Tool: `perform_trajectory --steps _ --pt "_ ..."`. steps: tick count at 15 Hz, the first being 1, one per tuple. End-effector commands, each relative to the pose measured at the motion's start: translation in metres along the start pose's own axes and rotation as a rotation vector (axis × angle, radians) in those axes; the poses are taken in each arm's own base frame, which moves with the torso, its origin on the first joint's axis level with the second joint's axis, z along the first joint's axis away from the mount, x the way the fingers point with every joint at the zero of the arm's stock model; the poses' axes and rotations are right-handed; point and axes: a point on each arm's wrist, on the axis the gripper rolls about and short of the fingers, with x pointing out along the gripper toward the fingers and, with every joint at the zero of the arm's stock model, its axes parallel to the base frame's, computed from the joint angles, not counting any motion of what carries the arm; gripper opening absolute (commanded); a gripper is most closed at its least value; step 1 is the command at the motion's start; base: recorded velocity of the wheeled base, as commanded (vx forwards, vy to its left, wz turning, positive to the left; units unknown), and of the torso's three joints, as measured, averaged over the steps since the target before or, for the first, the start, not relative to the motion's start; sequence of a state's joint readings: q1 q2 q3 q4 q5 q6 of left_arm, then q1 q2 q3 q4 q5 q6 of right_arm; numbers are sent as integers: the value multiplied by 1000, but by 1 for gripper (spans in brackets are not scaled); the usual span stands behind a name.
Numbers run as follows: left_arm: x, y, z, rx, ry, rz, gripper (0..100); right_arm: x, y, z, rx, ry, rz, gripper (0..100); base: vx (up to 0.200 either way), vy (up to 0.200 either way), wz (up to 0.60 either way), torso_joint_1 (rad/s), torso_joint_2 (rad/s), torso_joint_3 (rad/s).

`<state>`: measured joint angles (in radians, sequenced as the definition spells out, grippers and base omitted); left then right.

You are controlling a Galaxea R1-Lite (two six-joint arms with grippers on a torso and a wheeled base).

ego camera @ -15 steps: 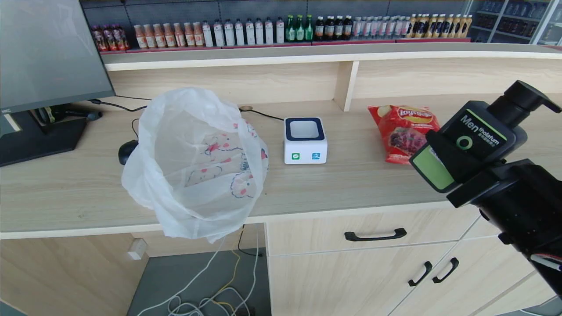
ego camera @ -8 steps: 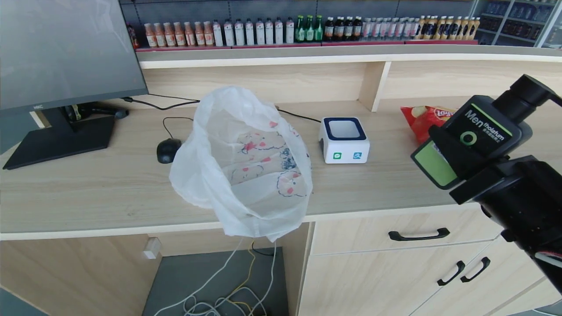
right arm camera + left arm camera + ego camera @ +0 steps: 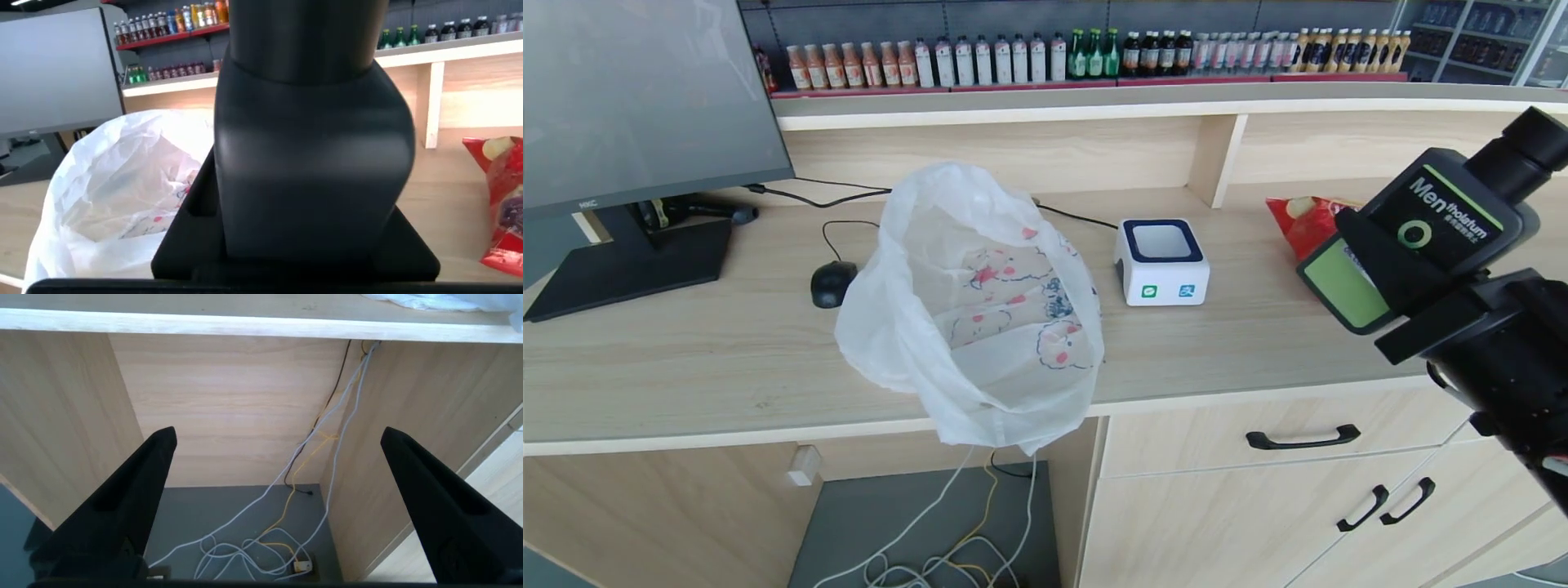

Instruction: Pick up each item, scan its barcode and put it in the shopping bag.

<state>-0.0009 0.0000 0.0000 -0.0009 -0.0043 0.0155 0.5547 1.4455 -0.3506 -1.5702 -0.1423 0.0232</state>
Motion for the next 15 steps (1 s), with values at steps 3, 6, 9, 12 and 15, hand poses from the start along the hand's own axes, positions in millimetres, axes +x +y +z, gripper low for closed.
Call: perform_trajectory --steps 3,6,9,12,15 --pt "0 0 0 0 -1 -1 100 6 9 -4 18 8 34 0 0 0 0 0 0 0" --pt "0 0 0 0 -1 -1 100 20 14 1 51 -35 45 0 0 0 0 0 0 0" --pt "0 0 0 0 -1 1 100 40 17 -6 57 -44 41 0 0 0 0 0 0 0" --pt "0 0 0 0 -1 1 100 83 12 -14 42 -106 5 0 0 0 0 0 0 0" --pt "0 0 0 0 -1 -1 100 118 2 -25 24 -157 -30 0 0 0 0 0 0 0"
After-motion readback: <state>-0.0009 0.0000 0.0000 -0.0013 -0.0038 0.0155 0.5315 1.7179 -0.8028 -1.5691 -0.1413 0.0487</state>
